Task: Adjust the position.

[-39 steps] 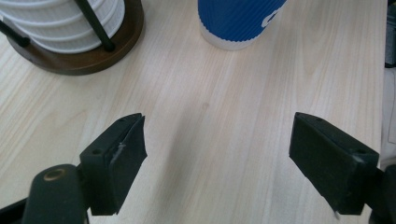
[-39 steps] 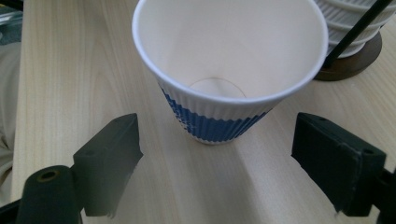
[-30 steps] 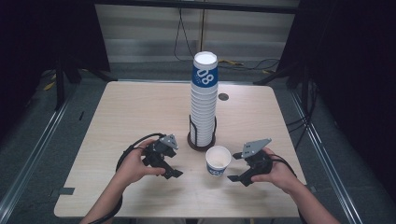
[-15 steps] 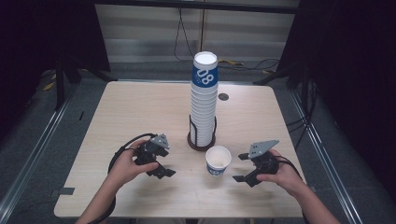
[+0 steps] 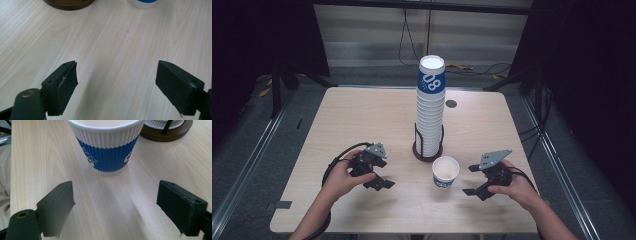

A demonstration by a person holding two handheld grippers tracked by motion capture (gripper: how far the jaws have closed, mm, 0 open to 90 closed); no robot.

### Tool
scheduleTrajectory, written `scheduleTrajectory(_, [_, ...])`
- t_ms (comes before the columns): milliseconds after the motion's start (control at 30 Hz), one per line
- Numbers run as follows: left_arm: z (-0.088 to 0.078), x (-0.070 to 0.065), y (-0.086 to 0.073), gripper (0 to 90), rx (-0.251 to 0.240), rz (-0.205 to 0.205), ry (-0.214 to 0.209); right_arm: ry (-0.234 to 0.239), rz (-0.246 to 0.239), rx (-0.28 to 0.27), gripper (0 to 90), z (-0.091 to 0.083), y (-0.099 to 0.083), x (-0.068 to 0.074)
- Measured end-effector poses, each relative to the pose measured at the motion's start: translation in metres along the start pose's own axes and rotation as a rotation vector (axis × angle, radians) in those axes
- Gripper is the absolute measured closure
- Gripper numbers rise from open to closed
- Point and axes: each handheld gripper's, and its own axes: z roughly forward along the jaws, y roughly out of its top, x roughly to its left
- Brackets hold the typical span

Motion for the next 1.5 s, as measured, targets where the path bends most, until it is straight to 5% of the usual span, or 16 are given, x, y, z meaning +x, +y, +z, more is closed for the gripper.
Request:
scheduleTrajectory(433, [-0.008,0.002,0.005,17.6,-0.008,-0.02,0.006,-0.013,-0.002,-0.001,14.2,-0.017,0.017,-0.007])
scheduleTrajectory(533, [-0.009,0.003,0.007,17.5,0.016,0.005,0.007,-0.01,-0.004,0.004,14.3,-0.018,0.019,-0.009])
scheduleTrajectory(800, [-0.016,0.005,0.013,17.5,0.003,-0.024,0.016,-0.019,-0.005,0.015,14.3,-0.031,0.033,-0.016])
scheduleTrajectory(1500, [-0.023,0.007,0.036,17.5,0.007,-0.012,0.009,-0.062,0.035,-0.042,13.0,-0.061,0.109,-0.036])
